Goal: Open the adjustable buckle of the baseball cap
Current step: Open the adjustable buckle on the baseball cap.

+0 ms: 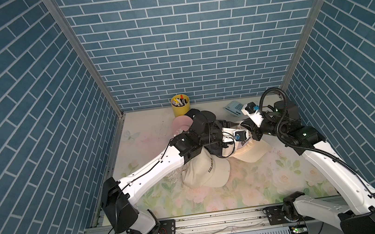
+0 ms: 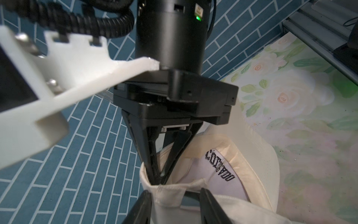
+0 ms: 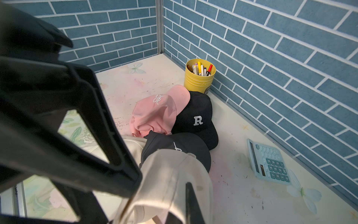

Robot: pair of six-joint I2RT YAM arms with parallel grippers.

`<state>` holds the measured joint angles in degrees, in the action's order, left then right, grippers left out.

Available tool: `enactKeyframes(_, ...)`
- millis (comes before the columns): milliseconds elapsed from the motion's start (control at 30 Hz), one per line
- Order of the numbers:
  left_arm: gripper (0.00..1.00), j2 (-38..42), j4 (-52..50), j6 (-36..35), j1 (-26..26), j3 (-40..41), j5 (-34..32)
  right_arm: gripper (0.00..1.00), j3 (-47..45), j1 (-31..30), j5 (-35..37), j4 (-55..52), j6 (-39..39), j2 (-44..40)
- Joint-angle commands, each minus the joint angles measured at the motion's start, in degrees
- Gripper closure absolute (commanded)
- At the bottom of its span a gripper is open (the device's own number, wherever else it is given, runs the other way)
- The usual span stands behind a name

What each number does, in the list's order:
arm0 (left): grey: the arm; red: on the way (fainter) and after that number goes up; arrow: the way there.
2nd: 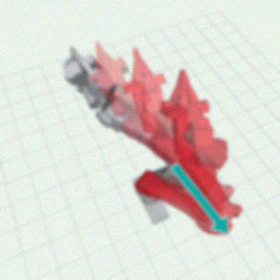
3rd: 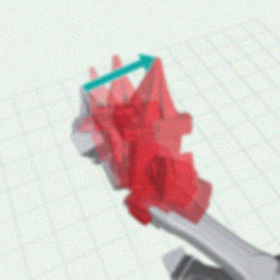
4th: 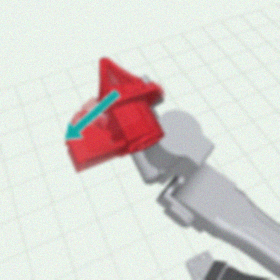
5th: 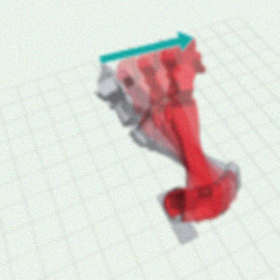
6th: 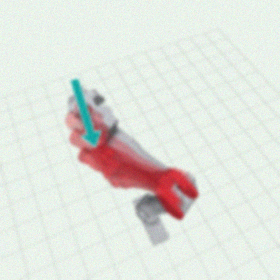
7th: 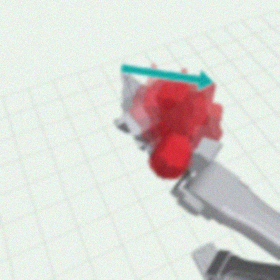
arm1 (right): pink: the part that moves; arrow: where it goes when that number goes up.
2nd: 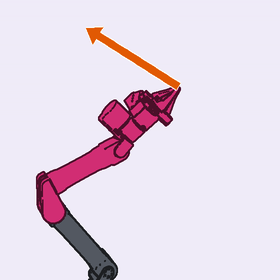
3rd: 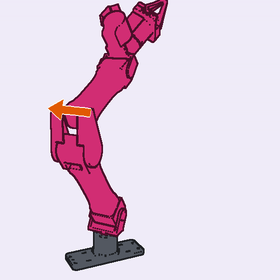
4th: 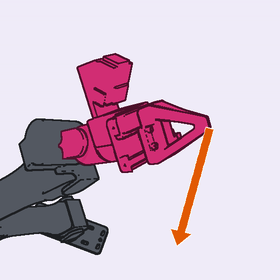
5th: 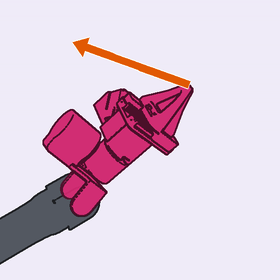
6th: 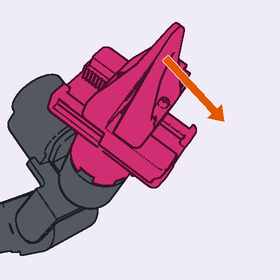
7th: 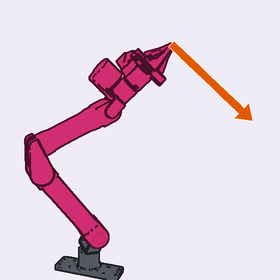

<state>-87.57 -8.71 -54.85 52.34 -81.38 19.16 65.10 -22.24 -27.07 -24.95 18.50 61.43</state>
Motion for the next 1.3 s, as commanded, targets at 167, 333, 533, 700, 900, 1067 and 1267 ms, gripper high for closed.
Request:
enactKeyframes(167, 0.58, -2.0, -3.1, -1.3, 0.2, -2.4, 0.6, 1.0, 2.5, -0.5, -2.0, -1.4, 2.9, 0.1)
enactKeyframes(333, 0.72, -2.0, -3.2, -1.3, 0.2, -2.6, 1.3, 1.0, 2.0, -0.5, -1.8, -1.2, 2.9, 0.4)
enactKeyframes(533, 0.8, -1.8, -3.6, -1.2, 0.2, -2.6, 1.2, 1.0, 1.8, -0.6, -1.8, -0.9, 2.7, 0.7)
enactKeyframes(700, 0.9, -1.5, -3.9, -1.3, 0.2, -2.6, 1.2, 1.0, 1.6, -0.5, -1.8, -1.0, 2.6, 1.1)
enactKeyframes(900, 1.0, -1.4, -4.2, -1.4, 0.2, -2.6, 1.0, 1.0, 1.4, -0.5, -1.5, -0.6, 2.5, 1.4)
enactKeyframes(1067, 1.0, 0.9, -0.6, -0.5, 0.2, -0.1, -0.6, 1.0, -0.4, 0.3, 3.0, 2.6, -0.3, 1.3)
enactKeyframes(1267, 1.0, 4.6, 5.1, 1.5, 0.2, 5.2, -2.7, 1.0, -1.4, 3.3, 4.9, 5.7, -5.5, 3.2)
